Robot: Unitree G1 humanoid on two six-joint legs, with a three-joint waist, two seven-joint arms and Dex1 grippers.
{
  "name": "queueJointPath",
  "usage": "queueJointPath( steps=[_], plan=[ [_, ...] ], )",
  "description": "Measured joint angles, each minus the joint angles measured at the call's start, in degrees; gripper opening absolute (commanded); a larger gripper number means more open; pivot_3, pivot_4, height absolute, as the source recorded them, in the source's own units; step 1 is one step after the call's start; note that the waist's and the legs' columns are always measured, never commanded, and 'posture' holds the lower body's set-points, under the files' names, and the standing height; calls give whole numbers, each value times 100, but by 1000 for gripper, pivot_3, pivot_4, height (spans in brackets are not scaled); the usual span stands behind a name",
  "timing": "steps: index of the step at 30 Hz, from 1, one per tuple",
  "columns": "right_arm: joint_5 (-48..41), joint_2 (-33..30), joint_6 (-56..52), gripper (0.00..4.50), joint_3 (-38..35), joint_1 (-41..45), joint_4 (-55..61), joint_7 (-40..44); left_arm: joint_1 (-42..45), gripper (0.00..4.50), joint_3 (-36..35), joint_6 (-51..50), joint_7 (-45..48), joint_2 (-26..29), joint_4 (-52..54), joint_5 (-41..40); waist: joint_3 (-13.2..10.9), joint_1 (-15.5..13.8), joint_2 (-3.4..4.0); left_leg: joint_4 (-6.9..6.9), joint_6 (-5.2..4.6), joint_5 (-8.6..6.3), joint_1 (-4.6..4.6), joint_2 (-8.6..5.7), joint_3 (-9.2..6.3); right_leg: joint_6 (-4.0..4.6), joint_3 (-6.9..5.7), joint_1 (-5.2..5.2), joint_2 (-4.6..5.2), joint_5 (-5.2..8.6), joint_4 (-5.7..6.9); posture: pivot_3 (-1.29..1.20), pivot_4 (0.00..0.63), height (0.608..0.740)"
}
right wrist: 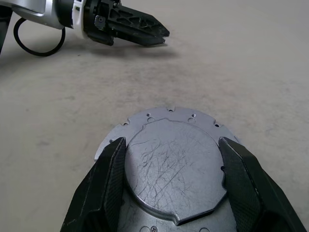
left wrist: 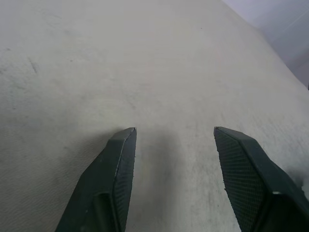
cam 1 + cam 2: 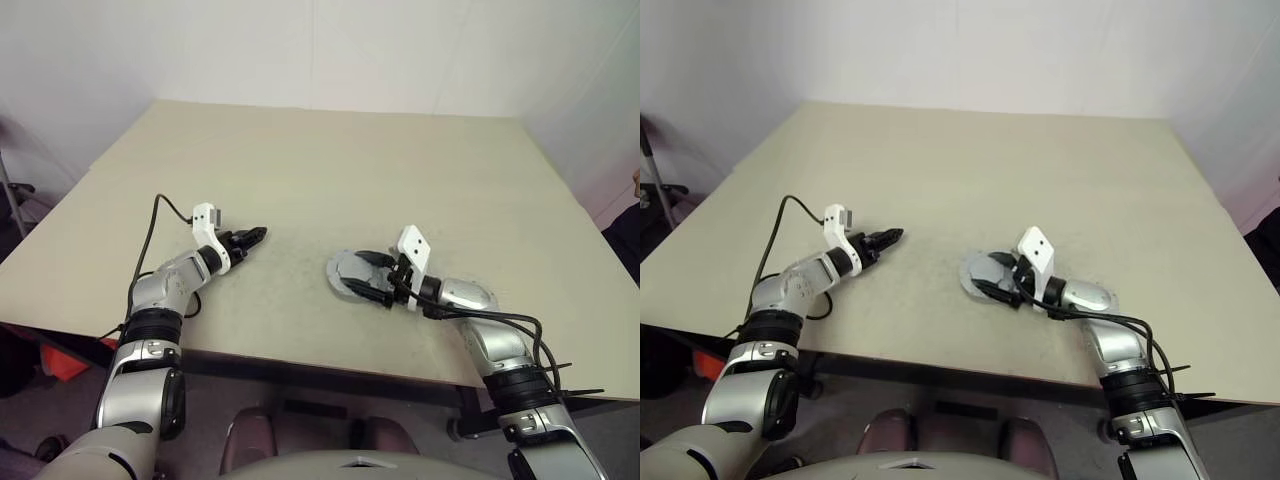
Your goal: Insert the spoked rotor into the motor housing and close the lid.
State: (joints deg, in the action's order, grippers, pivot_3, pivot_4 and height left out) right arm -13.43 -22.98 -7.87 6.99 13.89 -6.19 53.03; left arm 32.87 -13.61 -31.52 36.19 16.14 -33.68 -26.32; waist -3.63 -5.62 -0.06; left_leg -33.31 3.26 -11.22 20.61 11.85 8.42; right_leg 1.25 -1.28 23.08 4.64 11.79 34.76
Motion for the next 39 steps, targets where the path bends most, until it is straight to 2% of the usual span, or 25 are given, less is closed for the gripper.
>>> queueJointPath(
  steps=[39],
  plan=[
    [101,-108,-32,2944,43,63,-21,-68,-40,2720,-2,2,-23,6,1,0,1,3,-2,-1,-23,-10,-11,0,0,0,0,-13,0,0,1,0,0,740]
  ],
)
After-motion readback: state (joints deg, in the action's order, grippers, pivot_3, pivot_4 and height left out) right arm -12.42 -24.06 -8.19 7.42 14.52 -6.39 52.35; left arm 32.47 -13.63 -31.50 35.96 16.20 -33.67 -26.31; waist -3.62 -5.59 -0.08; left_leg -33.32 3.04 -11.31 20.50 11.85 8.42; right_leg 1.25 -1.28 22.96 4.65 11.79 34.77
